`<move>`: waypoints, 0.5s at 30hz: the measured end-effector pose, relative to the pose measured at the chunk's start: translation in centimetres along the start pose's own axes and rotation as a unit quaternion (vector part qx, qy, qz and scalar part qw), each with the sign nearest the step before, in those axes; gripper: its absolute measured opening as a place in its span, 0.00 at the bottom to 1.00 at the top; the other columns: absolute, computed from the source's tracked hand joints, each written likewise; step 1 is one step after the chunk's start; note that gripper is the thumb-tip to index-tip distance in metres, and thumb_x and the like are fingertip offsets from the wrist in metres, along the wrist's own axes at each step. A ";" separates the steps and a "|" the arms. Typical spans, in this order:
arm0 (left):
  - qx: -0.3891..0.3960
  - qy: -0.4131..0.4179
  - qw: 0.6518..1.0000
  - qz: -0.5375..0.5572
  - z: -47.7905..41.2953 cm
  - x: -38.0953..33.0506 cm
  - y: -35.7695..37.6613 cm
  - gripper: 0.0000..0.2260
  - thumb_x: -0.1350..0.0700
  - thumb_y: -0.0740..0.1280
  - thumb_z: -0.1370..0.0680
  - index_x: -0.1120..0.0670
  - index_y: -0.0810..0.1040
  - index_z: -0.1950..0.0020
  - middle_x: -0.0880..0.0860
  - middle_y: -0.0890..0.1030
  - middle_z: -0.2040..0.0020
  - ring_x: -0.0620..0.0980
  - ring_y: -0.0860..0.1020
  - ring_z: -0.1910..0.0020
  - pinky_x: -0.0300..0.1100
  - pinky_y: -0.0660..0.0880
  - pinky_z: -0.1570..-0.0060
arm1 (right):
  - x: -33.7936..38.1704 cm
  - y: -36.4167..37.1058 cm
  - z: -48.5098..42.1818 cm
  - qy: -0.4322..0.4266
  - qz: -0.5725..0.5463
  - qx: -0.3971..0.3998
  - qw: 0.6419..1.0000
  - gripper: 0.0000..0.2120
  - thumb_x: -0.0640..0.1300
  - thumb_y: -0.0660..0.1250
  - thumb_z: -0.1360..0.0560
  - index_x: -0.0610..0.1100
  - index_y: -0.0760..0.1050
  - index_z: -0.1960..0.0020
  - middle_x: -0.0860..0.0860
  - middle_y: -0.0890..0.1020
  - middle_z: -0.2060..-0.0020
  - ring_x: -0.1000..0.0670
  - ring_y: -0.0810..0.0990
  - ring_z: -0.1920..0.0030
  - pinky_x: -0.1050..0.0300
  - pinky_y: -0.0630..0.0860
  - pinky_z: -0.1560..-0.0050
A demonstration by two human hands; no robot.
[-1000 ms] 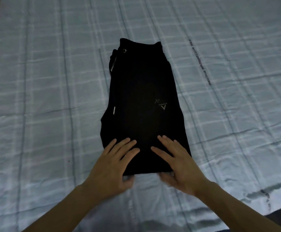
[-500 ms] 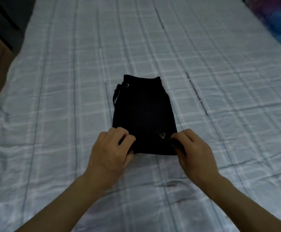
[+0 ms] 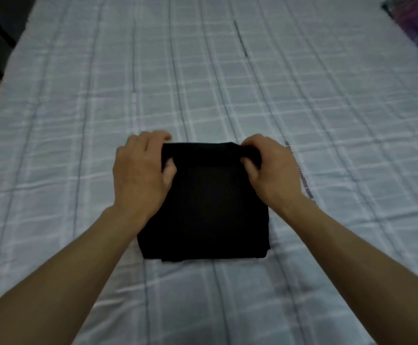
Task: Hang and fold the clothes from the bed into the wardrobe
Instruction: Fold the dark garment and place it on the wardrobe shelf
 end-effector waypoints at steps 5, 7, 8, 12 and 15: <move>0.036 0.005 0.998 -0.044 -0.8 0.3 5.0 0.25 0.57 0.71 0.24 0.56 0.72 0.28 0.59 0.71 0.28 0.61 0.68 0.30 0.57 0.64 0.32 | -2.3 3.1 -1.2 0.047 -0.022 -0.047 0.998 0.19 0.40 0.68 0.24 0.44 0.74 0.34 0.46 0.73 0.38 0.48 0.71 0.37 0.60 0.66 0.37; 0.035 0.079 0.996 -0.032 0.6 -1.1 6.3 0.19 0.55 0.67 0.21 0.57 0.75 0.30 0.58 0.72 0.27 0.60 0.68 0.27 0.58 0.64 0.29 | -1.3 5.4 0.3 -0.027 -0.006 0.009 1.000 0.22 0.47 0.68 0.23 0.44 0.72 0.30 0.45 0.71 0.32 0.47 0.68 0.32 0.53 0.64 0.30; 0.068 0.098 0.992 -0.038 1.3 -1.5 7.3 0.20 0.52 0.63 0.19 0.56 0.73 0.28 0.57 0.70 0.25 0.59 0.65 0.25 0.59 0.61 0.27 | -1.1 6.7 1.1 -0.053 0.017 0.052 0.997 0.25 0.51 0.66 0.22 0.45 0.69 0.27 0.43 0.68 0.28 0.46 0.65 0.28 0.49 0.61 0.26; 0.193 0.079 0.974 -0.084 3.1 0.7 10.8 0.27 0.41 0.51 0.17 0.50 0.59 0.19 0.53 0.54 0.18 0.53 0.49 0.19 0.58 0.48 0.22 | -2.7 11.1 2.8 -0.061 0.120 0.166 0.977 0.31 0.63 0.50 0.19 0.52 0.52 0.20 0.46 0.48 0.19 0.46 0.42 0.20 0.39 0.45 0.22; 0.202 0.069 0.974 -0.071 3.0 2.0 12.6 0.28 0.39 0.50 0.17 0.48 0.56 0.19 0.51 0.53 0.18 0.51 0.47 0.19 0.59 0.46 0.22 | -4.0 12.6 2.5 -0.071 0.114 0.153 0.979 0.31 0.64 0.48 0.19 0.53 0.51 0.19 0.47 0.48 0.19 0.47 0.40 0.20 0.39 0.45 0.22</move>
Point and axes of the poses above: each hand's wrist, its own z-axis away from the middle knuckle, its own y-axis out of the palm, x = y × z, the point moved 6 cm from there along -z, towards the middle knuckle
